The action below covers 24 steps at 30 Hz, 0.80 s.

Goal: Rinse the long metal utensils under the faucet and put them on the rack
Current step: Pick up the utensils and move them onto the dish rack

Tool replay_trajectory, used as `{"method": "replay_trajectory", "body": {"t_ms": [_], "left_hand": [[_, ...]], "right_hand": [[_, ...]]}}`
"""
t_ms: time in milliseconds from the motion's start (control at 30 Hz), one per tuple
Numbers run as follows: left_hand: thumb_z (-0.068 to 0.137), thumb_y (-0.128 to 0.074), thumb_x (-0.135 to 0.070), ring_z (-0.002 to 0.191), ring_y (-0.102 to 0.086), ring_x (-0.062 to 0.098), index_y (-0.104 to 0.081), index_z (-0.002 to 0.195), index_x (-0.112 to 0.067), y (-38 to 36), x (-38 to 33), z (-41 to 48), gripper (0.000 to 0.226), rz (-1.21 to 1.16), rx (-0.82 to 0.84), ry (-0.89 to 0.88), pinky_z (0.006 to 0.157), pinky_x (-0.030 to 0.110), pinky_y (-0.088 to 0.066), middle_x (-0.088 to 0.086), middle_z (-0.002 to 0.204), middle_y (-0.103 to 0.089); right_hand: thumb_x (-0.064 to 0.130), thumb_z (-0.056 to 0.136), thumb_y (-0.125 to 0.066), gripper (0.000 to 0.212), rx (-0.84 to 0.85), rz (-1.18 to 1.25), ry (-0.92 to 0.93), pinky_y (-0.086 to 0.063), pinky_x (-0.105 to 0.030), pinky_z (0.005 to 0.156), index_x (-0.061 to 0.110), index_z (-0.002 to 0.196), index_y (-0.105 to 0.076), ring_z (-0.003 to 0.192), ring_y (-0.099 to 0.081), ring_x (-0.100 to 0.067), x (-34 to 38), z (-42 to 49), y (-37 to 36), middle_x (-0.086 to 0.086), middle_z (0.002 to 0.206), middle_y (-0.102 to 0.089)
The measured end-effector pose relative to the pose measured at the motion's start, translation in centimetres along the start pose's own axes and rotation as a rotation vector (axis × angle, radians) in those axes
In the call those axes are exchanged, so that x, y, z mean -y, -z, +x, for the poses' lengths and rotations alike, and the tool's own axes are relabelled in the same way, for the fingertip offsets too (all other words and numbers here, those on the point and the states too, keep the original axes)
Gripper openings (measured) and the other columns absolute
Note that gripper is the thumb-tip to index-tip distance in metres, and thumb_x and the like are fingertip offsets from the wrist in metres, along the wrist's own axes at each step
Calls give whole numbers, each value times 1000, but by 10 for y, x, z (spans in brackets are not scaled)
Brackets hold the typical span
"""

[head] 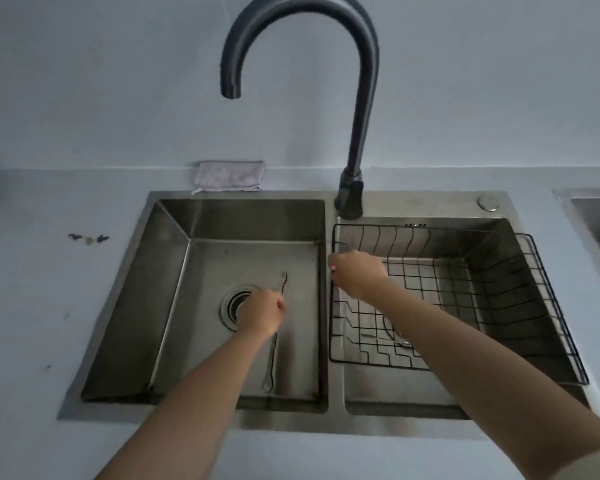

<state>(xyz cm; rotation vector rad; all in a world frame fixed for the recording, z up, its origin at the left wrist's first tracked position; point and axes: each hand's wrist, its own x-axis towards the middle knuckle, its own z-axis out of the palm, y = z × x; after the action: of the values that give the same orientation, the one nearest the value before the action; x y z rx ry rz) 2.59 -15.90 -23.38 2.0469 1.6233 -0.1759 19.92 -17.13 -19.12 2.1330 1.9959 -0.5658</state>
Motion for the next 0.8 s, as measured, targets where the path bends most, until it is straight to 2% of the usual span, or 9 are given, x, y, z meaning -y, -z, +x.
{"method": "replay_trajectory", "body": {"t_ms": [167,300,467,633,800], "left_hand": [[88,-50,-15,107,-61,30,-66,104,-9,-26,46,2,24,-21,136,152,85,35,-50,14,112,-67],[88,-48,-13,100,-63,31,-66,97,-5,-51,58,17,22,-25,240,192,76,35,-51,15,107,-68],[91,-45,-13,108,-59,31,-60,108,-4,-75,60,32,24,-19,298,237,83,36,-50,15,116,-62],[92,-44,-18,112,-56,28,-58,109,-6,-93,70,40,25,-12,323,270,88,35,-47,13,120,-61],[89,-50,-17,105,-60,27,-61,103,-5,-97,68,48,22,-50,335,268,82,32,-49,13,114,-64]], "right_hand": [[5,93,-41,30,78,-48,87,-47,-38,82,9,120,-52,108,-58,-33,59,46,-32,-14,119,-59],[-1,91,-41,35,159,-89,75,-47,-37,85,7,124,-53,114,-56,-32,83,72,-63,-15,124,-57],[-1,91,-39,34,233,-48,-21,-48,-37,86,4,122,-53,111,-58,-31,90,97,-99,-15,123,-58],[4,92,-39,31,264,98,-155,-47,-33,84,3,119,-54,108,-58,-28,93,110,-129,-14,121,-58],[11,92,-45,25,283,217,-279,-45,-28,73,5,112,-59,102,-61,-26,99,116,-150,-11,115,-62]]}}
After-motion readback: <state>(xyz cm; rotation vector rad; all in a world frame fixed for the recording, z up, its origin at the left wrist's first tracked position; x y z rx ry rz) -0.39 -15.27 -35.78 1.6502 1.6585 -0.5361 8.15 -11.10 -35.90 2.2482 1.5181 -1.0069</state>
